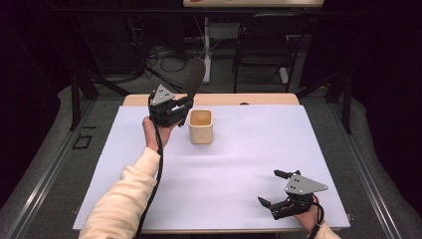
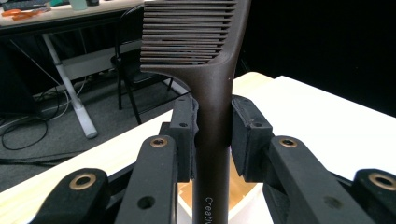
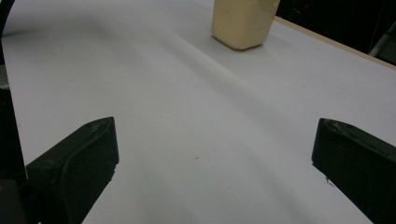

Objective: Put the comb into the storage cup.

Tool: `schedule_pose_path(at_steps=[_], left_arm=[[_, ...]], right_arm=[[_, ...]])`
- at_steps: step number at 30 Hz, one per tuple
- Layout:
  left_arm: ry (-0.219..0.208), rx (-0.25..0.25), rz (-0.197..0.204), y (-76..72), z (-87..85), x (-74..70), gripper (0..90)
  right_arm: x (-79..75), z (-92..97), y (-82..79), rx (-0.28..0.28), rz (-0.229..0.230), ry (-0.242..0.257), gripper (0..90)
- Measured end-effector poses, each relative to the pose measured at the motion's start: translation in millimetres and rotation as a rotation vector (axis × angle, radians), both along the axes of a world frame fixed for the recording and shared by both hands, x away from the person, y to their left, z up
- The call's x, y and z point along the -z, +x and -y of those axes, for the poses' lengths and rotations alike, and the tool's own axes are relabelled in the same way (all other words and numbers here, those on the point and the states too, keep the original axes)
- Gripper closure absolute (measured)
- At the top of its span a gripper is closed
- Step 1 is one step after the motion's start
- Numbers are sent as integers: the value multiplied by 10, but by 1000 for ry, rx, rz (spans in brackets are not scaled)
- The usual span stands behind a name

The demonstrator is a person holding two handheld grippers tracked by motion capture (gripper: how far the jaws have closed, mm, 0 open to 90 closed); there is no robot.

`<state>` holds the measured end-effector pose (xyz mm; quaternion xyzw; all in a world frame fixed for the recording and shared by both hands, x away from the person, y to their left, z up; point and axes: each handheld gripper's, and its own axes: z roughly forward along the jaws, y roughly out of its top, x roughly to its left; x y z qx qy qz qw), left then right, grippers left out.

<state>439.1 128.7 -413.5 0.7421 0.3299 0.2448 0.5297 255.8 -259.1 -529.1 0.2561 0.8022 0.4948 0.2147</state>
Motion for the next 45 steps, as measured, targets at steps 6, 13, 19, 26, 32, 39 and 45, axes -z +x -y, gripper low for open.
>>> schedule_pose_path(at_steps=[6,13,19,26,32,39,45], left_arm=[[1,1,6,29,31,-11,723],[4,5,13,63,66,-9,723],[6,4,9,103,95,10,723],[1,-5,16,115,109,8,723],[-2,-5,22,133,117,20,723],[-12,0,31,155,136,23,723],[-18,1,33,166,135,29,723]], right_arm=[[0,0,0,0,0,0,1],[1,0,0,1,-1,-1,1],[0,1,2,0,0,-1,1],[1,3,2,3,0,0,2],[-1,3,3,1,-1,-2,2],[1,2,4,4,-4,0,2],[3,-8,7,5,-4,0,2]])
